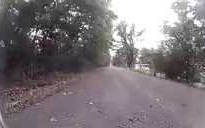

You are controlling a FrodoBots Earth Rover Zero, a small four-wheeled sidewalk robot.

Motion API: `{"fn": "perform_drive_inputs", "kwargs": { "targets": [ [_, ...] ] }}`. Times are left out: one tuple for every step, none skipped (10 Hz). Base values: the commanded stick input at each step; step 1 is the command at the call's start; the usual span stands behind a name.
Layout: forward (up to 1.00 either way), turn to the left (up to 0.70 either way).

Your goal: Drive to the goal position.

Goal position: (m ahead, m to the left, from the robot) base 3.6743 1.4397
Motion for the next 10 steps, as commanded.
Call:
{"fn": "perform_drive_inputs", "kwargs": {
  "targets": [
    [0.7, 0.0],
    [0.7, 0.0],
    [0.7, 0.0],
    [0.7, 0.0],
    [0.7, 0.0],
    [0.7, 0.0],
    [0.7, 0.0],
    [0.7, 0.0],
    [0.7, 0.0],
    [0.7, 0.0]
  ]
}}
